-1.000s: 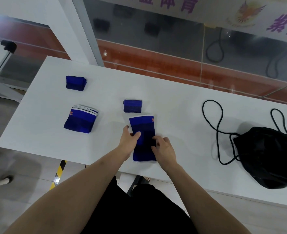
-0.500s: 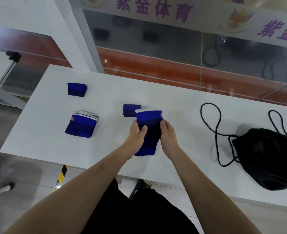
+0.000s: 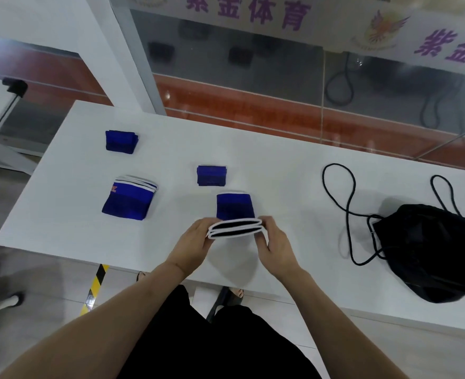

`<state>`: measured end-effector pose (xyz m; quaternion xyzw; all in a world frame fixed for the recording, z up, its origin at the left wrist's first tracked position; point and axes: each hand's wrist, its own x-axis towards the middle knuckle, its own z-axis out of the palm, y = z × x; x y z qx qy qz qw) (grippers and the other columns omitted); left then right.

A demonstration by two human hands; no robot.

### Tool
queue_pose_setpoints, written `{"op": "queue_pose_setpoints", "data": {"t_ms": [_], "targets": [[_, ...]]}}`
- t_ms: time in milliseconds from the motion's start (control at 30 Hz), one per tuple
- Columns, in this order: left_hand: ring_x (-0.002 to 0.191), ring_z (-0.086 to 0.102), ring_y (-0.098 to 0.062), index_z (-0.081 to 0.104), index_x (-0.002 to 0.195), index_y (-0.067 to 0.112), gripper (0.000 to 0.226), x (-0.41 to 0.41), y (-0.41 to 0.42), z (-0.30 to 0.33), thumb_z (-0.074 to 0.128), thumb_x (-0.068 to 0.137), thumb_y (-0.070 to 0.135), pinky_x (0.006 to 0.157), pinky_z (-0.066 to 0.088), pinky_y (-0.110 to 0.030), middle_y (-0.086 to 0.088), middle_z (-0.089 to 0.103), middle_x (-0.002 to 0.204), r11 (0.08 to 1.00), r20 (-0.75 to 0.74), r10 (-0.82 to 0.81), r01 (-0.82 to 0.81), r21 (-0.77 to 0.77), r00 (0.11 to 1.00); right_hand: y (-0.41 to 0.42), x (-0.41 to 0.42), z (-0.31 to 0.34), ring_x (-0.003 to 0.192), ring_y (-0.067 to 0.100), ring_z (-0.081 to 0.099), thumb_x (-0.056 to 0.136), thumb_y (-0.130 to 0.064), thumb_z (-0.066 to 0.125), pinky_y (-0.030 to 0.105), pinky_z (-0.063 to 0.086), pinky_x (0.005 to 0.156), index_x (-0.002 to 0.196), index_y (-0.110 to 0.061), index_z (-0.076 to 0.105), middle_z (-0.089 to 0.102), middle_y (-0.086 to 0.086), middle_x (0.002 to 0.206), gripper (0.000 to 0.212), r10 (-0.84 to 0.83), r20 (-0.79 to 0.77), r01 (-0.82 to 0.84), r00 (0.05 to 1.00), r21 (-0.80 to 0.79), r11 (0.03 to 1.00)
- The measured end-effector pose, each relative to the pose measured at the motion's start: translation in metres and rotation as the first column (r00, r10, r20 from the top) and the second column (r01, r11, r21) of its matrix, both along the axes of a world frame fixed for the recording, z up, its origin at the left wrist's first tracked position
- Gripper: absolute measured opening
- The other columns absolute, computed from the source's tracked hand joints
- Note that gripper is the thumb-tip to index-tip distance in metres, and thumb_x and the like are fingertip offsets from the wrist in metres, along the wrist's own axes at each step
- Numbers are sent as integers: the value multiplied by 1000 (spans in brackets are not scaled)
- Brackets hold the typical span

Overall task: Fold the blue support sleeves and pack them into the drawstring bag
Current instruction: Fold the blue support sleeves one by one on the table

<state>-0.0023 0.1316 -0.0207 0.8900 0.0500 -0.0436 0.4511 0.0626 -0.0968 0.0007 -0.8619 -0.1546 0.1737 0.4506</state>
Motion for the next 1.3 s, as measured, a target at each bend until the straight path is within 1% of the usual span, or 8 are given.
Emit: {"op": "queue_pose_setpoints", "data": {"t_ms": [133,300,567,767,967,1067,1167,1300], "targets": [[90,58,-11,59,121,16,21,-10,-3,-10,52,104,27,77,41,-24,4,66,106,999,-141,14,-10,33,990,-4,-12,-21,98,0,64,107,-19,45,19,48,78,122,-34,47,68,-14,108,21,-3,-75,-1,997,-55,999],[89,67,-17,54,124,14,23,-1,-6,-16,55,103,25,73,49,-30,1,72,104,996,-123,87,-89,-5,989,2,0,-32,91,13,66,109,-23,43,31,54,75,124,-24,49,69,-5,104,16,-62,-96,54,993,-84,995],[83,66,-22,35,133,29,36,25,-17,-27,54,103,33,87,53,-42,9,67,94,959,-130,243,-219,178,961,27,27,-44,87,17,65,107,-21,48,32,55,69,106,-17,55,65,-4,97,8,-264,-154,235,952,-186,954],[114,52,-27,45,134,23,44,31,-27,-23,63,95,23,91,49,-41,-7,50,130,845,0,227,-197,497,974,29,25,-54,98,16,63,103,-21,56,38,59,81,120,-20,53,63,-2,116,18,-307,-61,286,950,-232,930],[132,44,-35,49,145,17,55,31,-28,-30,62,91,13,106,41,-47,-14,42,150,793,103,-19,-47,608,995,21,19,-55,127,25,50,101,-20,55,42,49,101,139,-17,50,53,3,143,38,-64,267,158,962,-348,924],[149,26,-34,42,151,16,50,33,-32,-37,46,104,31,118,28,-53,-7,29,163,781,-16,-103,91,617,995,16,16,-65,151,23,32,106,-32,47,41,34,114,154,-23,41,37,-2,163,49,63,234,58,970,-476,878],[156,0,-35,13,162,19,64,33,-34,-51,16,106,51,123,10,-60,-4,1,171,734,-203,-120,225,641,972,11,15,-73,159,22,11,107,-48,29,42,23,121,162,-27,25,17,-4,172,59,141,143,-28,980,-596,803],[155,-11,-38,-5,162,22,70,36,-30,-60,2,102,57,120,-1,-66,-4,-15,170,660,-282,-146,306,686,948,3,15,-82,160,26,8,103,-59,13,43,23,121,165,-27,15,14,-1,173,70,237,139,-81,961,-679,729]]}}
